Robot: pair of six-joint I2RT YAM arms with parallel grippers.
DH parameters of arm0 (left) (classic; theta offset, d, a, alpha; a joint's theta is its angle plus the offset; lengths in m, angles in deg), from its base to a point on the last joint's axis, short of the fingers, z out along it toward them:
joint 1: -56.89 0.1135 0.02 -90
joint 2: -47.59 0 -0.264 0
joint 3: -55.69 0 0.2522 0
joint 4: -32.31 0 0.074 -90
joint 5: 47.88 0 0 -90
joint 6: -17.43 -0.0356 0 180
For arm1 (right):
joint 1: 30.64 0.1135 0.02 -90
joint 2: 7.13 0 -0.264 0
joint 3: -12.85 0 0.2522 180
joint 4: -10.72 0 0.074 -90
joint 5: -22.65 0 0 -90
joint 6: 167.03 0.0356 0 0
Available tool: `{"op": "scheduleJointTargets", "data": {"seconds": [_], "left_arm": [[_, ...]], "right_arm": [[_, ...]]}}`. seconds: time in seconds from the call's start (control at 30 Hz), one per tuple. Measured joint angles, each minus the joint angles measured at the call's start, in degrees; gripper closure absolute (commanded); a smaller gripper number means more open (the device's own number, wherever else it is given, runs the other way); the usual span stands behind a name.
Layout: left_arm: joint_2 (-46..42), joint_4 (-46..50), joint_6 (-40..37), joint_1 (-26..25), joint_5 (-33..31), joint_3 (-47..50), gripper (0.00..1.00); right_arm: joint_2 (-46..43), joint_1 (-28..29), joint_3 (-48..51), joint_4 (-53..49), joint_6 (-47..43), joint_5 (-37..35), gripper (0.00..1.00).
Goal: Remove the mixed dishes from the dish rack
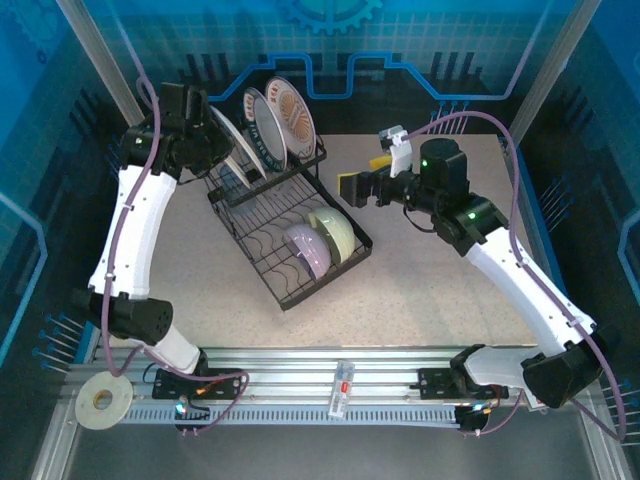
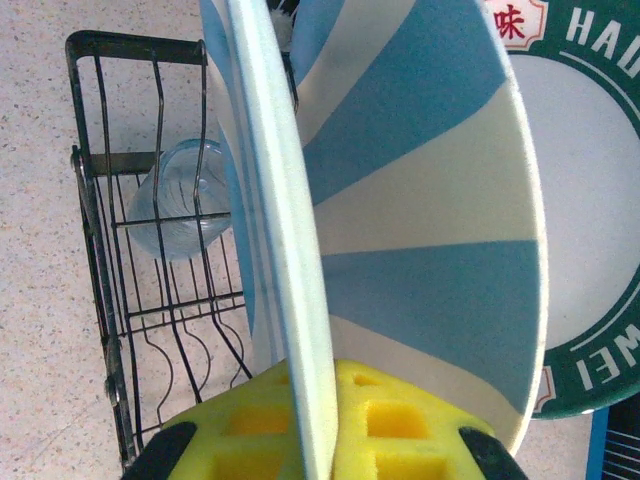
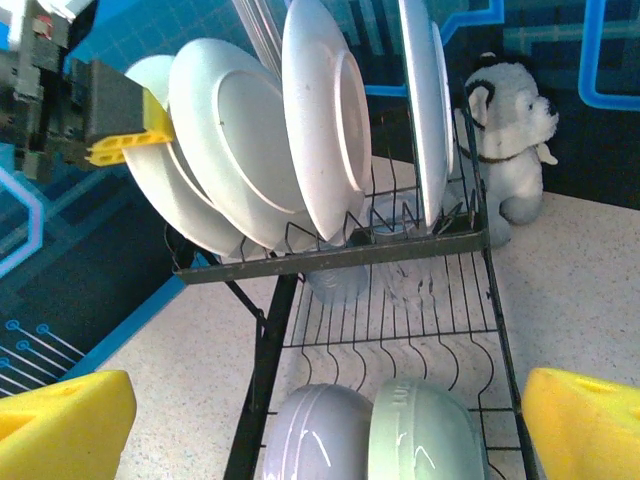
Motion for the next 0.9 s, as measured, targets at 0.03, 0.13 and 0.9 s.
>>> {"op": "scheduleJointTargets", "data": {"seconds": [0.03,0.13,0.9], "left_arm": [[-0.3,0.0,0.2,0.0,0.2,0.2,1.00],[-1.5,0.1,0.2,0.0,0.8,1.2,1.00],[-11.5,1.5,2.6,1.6,0.8,1.9,1.00]], "right_arm": [[0.1,0.0,0.0,-0.2,-0.2,-0.2,0.00],[0.2,0.0,0.0,-0.6,-0.6,-0.6,0.00],[3.7,-0.5,-3.4,-1.4,-1.4,-6.7,0.00]]}}
